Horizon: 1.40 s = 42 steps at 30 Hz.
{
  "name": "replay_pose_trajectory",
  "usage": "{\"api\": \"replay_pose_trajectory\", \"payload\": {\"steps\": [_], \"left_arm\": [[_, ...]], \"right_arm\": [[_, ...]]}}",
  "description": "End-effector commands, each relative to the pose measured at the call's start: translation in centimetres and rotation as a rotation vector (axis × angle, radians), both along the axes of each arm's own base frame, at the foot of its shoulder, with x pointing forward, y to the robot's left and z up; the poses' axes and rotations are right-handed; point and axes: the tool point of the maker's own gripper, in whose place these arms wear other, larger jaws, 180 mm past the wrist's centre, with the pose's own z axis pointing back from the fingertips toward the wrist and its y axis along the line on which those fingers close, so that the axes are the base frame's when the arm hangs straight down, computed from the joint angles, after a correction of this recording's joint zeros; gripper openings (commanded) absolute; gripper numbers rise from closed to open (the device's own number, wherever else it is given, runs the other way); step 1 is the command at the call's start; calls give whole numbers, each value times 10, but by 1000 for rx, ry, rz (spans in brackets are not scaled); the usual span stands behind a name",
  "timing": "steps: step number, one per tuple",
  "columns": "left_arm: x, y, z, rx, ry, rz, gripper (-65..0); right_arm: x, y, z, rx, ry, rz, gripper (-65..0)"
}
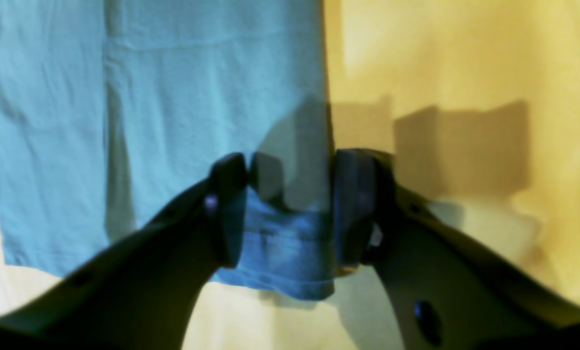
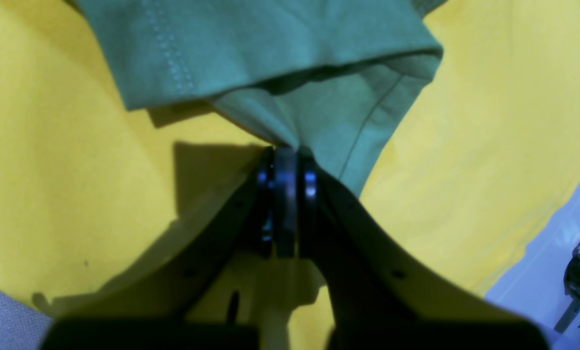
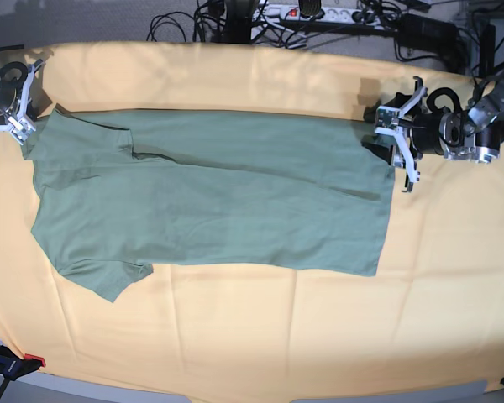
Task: Fold the T-shirt properly
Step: 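Pull the shoulder edge with both grippers to straighten the shirt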
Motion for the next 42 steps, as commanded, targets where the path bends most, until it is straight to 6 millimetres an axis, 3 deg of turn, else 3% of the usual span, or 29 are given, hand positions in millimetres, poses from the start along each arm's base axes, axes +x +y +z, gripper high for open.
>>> {"api": "replay_pose_trajectory", "payload": {"steps": [1,10,14,15,18,19,26,30,37,42], "left_arm": [[15,17,5,72,-65,12,-381],[20,33,10,133,-88,1,-381],[16,30,10,113,-64,-7,-385],[15,27,11,94,-58,-9,-418],[13,21,14,60,-52,-23,-637],[13,21,14,61,-53,-23,-650],[28,20,27,58,-101,-24,-650],[38,9,46,-24,-113,-14,-650],[22,-6,72,-128,-83,-46,-650],[9,0,69,-118,-38,-38,-650]], "right_arm": [[9,-7,10,-29,-29,3,-650],[8,-8,10,-31,-26,1,-650],[9,-8,10,-30,-27,2,-650],[9,-8,10,-30,-27,2,-650],[9,-8,10,-30,-27,2,-650],[9,-8,10,-31,-27,2,-650],[1,-2,6,-24,26,58,-650],[-10,-8,2,-69,104,76,-650],[0,-17,26,-166,129,125,-650],[-4,-22,32,-169,190,135,-650]]}}
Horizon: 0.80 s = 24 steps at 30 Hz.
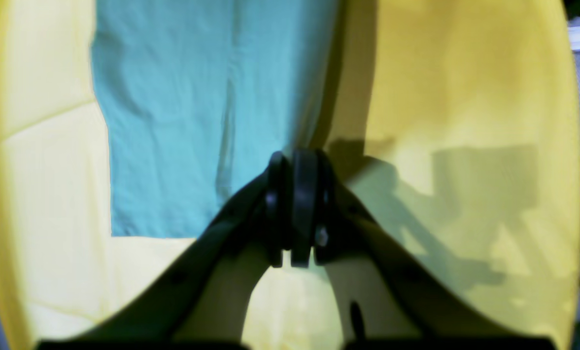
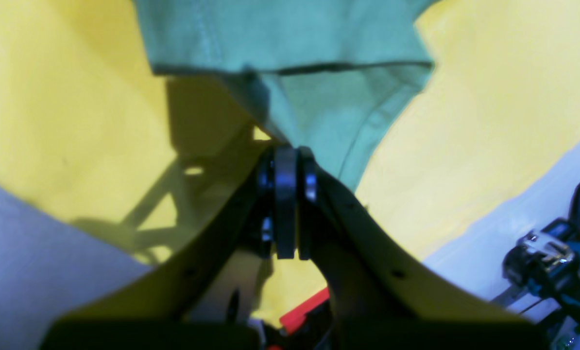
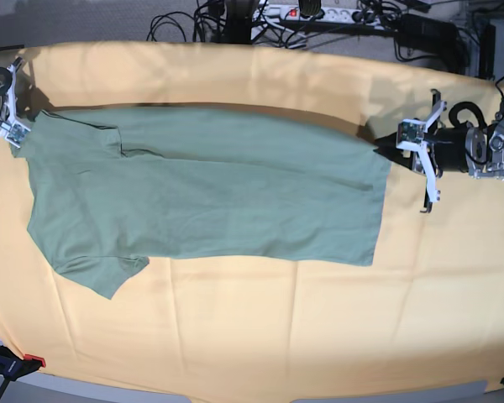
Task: Fold the T-shirt properly
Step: 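Pull the shoulder edge with both grippers to straighten the shirt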
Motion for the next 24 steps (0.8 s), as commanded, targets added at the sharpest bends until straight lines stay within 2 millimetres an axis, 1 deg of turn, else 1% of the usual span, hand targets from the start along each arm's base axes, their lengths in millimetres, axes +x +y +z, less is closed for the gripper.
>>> {"api": "replay_pose_trajectory", "payload": {"steps": [1,7,11,13,16,20,24], "left_arm": [[3,4,11,-5,-19,3,-650],[-9,8,4,6,20,0,-650],[-31,9,-2,19,70,-22,-650],[-40,9,-2,32,82,-42,-650],[-45,9,3,45,79,-62,-650],[-46,16,5,66,80,-61,-650],[-49,14,7,53,94,-55,-650]], "right_arm": [[3,-8,9,-40,8,17,-650],[-8,0,5,20,68,-19,-650],[-18,-3,3,7,123,-51,-650],[-24,-1,2,25,155,-69,-650],[-37,-2,-1,19,212,-83,-650],[-63,-12,-5,-43,307,-77,-650],[-81,-16,-9,-66,364,-75,-650]]}}
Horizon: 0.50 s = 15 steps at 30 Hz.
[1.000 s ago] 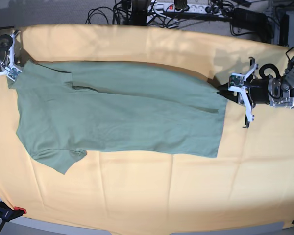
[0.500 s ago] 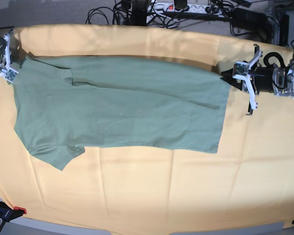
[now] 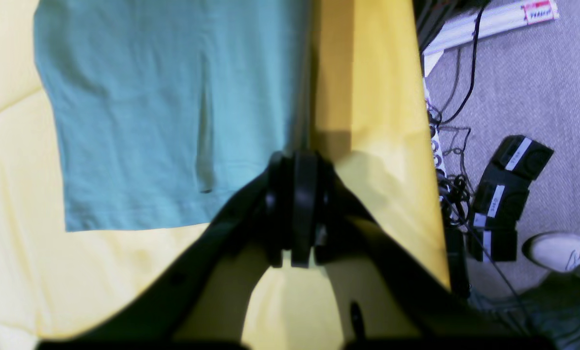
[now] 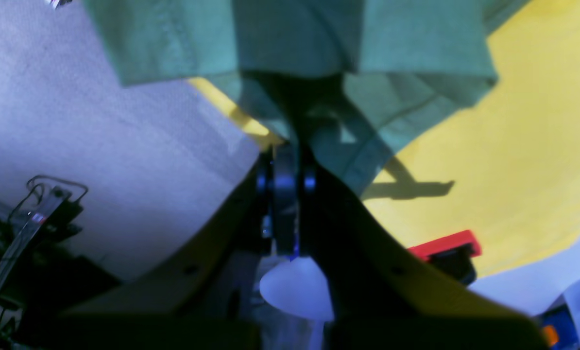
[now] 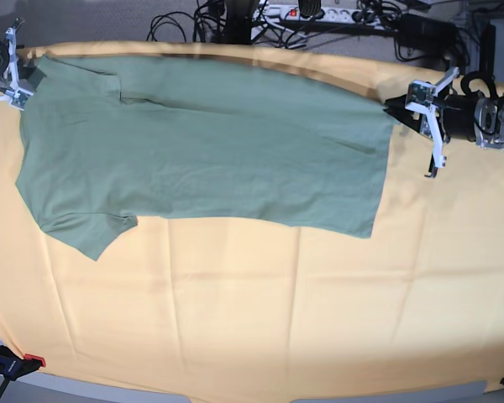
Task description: Fold the T-shirt properly
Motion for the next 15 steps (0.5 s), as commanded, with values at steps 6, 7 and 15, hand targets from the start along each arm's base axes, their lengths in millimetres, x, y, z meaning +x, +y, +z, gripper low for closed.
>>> {"api": "replay_pose_trajectory", "payload": {"steps": [6,7,15], "left_arm": [[-19,3,-2,3,54,-9,-650],[-23,2,-3,2,65,-11,-650],[-29,1,-5,-1,84,-10,-650]], "right_arm": [[1,-14,8,-65,16,21,-650],[1,-14,8,-66,16,21,-650],[1,-13,8,-65,15,21,-650]]}}
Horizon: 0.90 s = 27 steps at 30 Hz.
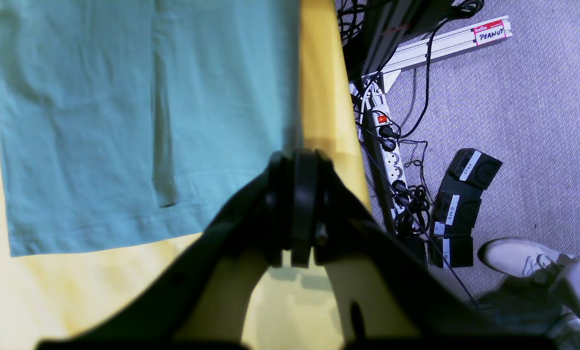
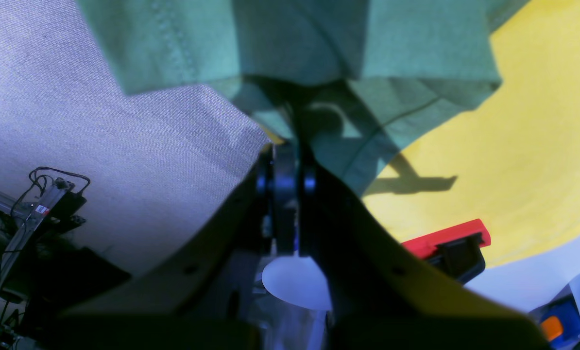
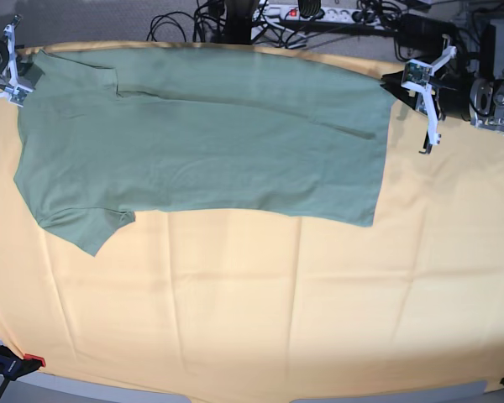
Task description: Fold the T-shirt properly
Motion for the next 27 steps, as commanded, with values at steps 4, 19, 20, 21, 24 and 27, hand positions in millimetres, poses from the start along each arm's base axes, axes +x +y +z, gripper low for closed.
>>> {"api": "replay_pose_trajectory", "payload": {"steps": [4,19,20,21,24,27], "left_arm": [[3,-4,15,-53,30,45,-447],[59,-10,59,-136,1,259,-292],[62,-12,63,-148,-2,266,-292],[65,-12,66,-162,-3,284,-292],[98,-12,76,-252,-54,453,-292],[149,6,78,-324,-169,706,-292]], "right_arm": [[6,-8,8,-34,-2,15,-523],[68,12,86,82,-250,-18,-328],[75,9,96,86,-289,-34,-328],[81,6,105,89,-326,-47,-328],[94,2,128,110,-413,-78,-328],[100,5,138,152,-456,-90,-328]]}}
